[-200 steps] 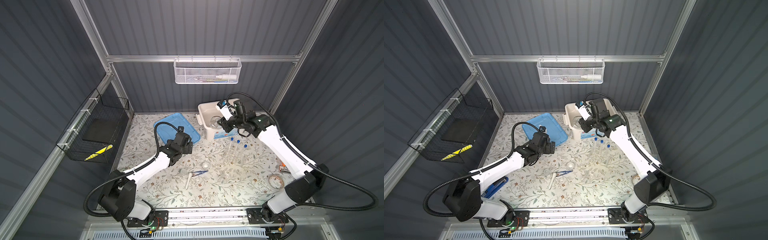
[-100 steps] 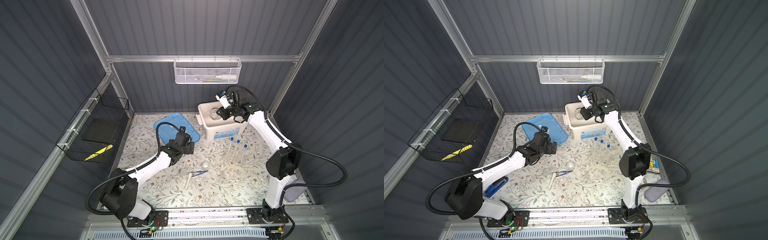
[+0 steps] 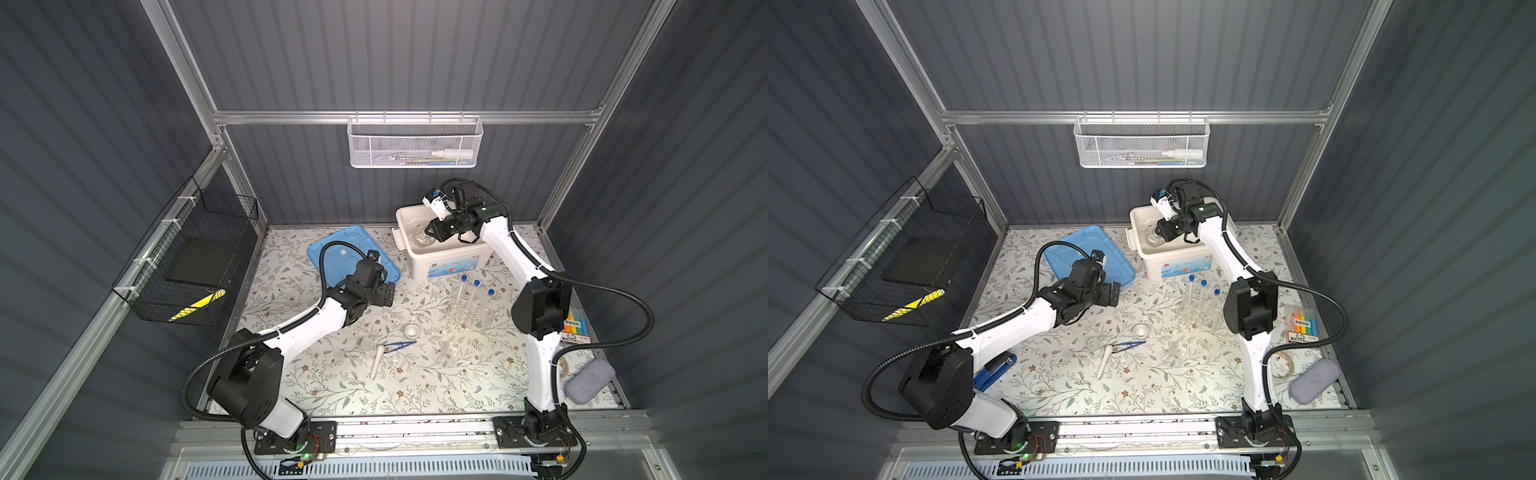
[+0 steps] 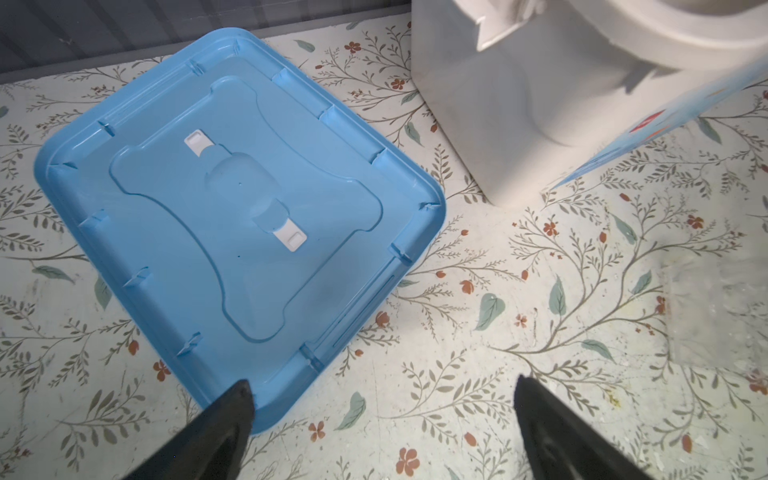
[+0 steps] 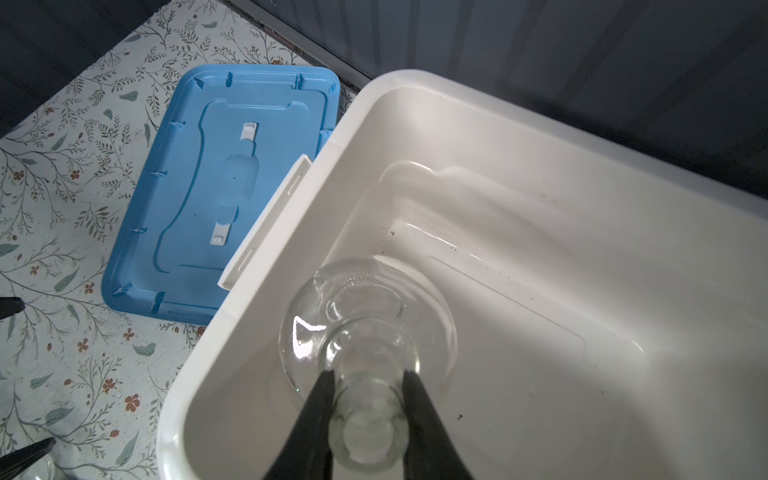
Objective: Organize the chemistry lab equipment
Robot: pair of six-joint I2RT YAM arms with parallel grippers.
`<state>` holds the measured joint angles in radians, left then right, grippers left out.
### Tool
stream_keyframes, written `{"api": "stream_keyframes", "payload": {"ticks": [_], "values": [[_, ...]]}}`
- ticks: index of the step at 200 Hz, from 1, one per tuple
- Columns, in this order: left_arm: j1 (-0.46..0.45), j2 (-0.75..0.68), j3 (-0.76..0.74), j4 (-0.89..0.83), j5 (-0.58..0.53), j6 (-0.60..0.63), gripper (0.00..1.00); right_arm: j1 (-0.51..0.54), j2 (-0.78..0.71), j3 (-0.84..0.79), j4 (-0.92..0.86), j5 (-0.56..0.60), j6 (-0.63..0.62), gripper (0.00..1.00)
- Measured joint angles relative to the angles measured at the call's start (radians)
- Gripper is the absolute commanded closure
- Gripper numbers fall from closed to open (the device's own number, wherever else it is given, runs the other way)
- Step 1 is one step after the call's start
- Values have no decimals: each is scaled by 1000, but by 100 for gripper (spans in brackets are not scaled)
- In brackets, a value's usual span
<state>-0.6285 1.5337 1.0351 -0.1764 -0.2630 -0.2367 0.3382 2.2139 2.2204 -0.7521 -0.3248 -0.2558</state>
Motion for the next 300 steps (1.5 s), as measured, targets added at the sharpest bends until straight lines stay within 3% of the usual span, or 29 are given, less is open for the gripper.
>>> {"api": "stream_keyframes", "payload": {"ticks": [211,300], "values": [[0,132,130,-31,32,23,0,-3,207,188,-185,66,-164,85],[0,167,196,-39,88,24,0,-4,213,188,-222,-2,-183,85]]}}
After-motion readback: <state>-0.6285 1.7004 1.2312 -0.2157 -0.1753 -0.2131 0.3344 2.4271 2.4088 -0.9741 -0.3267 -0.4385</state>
